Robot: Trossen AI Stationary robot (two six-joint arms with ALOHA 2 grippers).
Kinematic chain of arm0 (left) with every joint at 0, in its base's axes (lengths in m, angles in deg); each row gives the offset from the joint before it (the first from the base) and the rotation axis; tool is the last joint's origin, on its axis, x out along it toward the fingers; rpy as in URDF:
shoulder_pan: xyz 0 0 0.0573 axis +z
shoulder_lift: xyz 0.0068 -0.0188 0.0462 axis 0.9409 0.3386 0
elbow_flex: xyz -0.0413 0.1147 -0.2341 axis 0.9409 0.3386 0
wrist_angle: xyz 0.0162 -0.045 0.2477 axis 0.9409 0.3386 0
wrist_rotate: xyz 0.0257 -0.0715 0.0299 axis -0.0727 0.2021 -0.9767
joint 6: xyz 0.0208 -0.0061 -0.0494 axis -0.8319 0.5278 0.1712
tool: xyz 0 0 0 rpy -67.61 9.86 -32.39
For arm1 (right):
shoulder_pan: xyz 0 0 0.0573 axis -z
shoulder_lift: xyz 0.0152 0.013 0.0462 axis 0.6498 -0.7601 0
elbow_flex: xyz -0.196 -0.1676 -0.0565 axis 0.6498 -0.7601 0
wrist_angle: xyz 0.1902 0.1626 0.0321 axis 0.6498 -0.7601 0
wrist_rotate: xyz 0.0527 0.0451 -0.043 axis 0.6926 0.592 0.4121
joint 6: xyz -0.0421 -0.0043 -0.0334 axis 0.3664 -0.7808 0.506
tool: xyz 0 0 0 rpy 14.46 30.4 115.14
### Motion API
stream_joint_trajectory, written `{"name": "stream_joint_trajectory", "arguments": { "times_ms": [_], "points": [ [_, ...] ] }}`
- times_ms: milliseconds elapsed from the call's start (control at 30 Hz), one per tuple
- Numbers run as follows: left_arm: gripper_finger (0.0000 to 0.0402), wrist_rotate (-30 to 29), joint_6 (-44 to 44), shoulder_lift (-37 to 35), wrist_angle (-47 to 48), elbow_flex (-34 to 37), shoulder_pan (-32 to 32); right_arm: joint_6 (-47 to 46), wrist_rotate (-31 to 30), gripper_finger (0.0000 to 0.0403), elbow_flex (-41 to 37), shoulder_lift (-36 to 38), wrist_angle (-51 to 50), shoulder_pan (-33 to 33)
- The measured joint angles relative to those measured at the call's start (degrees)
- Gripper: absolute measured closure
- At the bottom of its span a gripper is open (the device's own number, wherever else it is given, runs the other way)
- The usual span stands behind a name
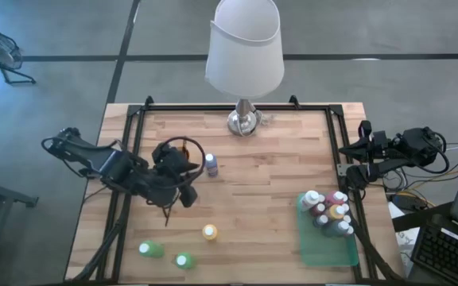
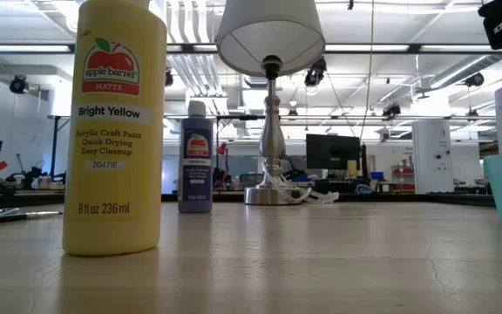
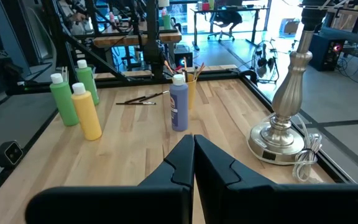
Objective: Pick & Place Paint Supplies
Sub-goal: Put the silver paint brush into the yellow cup
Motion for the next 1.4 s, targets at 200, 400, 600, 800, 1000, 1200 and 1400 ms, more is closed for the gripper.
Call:
{"name": "stream_joint_trajectory", "arguments": {
  "times_ms": [200,400,600,800,1000,1200,1400],
  "points": [
    [0.03,5.6,11.8,1.2,5.0,0.0,0.0,0.0,0.0,0.0394,0.0,0.0,0.0,0.0],
    [0.03,11.9,18.8,3.9,5.1,0.0,0.0,0.0,0.0,0.0394,0.0,0.0,0.0,0.0],
    [0.03,16.9,25.7,6.7,9.8,0.0,-0.1,0.0,0.0,0.0394,0.0,0.0,0.0,0.0],
    [0.03,18.8,32.4,8.5,15.8,0.1,-0.1,0.0,0.0,0.0394,0.0,0.0,0.0,0.0],
    [0.03,18.8,33.9,9.2,17.1,0.1,-0.1,0.0,0.0,0.0394,0.0,0.0,0.0,0.0],
    [0.03,18.7,35.1,10.3,17.2,0.1,0.5,0.0,0.0,0.0394,0.0,0.0,0.0,0.0],
    [0.03,22.0,38.2,12.7,20.4,0.1,1.0,0.0,0.0,0.0394,0.0,0.0,0.0,0.0]
  ]
}}
